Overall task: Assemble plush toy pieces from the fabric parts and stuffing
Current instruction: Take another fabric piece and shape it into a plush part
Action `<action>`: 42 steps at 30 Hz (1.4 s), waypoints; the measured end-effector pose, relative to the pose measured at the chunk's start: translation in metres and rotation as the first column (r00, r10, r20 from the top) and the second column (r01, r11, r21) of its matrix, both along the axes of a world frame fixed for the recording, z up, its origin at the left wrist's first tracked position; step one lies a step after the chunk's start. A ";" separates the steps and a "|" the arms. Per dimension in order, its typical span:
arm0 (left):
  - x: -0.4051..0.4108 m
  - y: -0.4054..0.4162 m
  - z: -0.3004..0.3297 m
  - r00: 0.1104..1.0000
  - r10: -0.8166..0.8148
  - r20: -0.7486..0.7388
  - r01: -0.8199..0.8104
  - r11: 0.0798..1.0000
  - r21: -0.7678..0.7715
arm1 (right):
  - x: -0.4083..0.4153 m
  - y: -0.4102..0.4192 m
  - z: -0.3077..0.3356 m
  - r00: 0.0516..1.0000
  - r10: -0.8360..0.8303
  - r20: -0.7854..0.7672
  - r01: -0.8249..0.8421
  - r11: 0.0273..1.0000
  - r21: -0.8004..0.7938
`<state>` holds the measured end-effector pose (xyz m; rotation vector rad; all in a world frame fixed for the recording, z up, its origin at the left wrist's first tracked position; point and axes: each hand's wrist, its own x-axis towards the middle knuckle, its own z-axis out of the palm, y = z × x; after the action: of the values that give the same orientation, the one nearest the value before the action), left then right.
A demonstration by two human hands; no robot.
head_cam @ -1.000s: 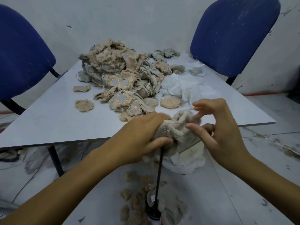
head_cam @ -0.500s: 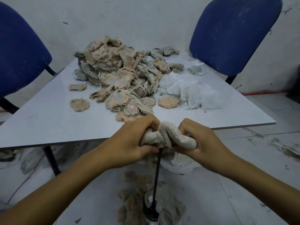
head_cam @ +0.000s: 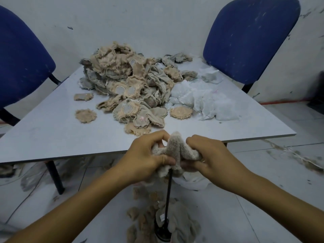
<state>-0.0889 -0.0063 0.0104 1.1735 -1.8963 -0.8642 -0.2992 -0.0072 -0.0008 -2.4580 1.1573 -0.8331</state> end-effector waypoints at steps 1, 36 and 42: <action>0.002 -0.001 -0.002 0.999 -0.020 0.025 0.019 0.999 0.032 | 0.001 0.000 0.000 1.000 0.000 -0.002 0.000 1.000 0.023; 0.029 -0.013 0.006 0.799 -0.190 0.571 0.288 0.954 -0.085 | 0.015 0.002 -0.001 0.945 -0.105 0.309 0.028 0.970 0.243; 0.023 -0.004 0.021 0.958 -0.266 0.104 0.262 0.964 0.051 | 0.007 -0.005 -0.011 0.963 -0.064 0.262 -0.050 0.913 0.405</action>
<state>-0.0661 -0.0107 0.0317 1.0207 -2.1706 -0.9971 -0.2919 -0.0119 -0.0119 -1.9343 1.1082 -0.8023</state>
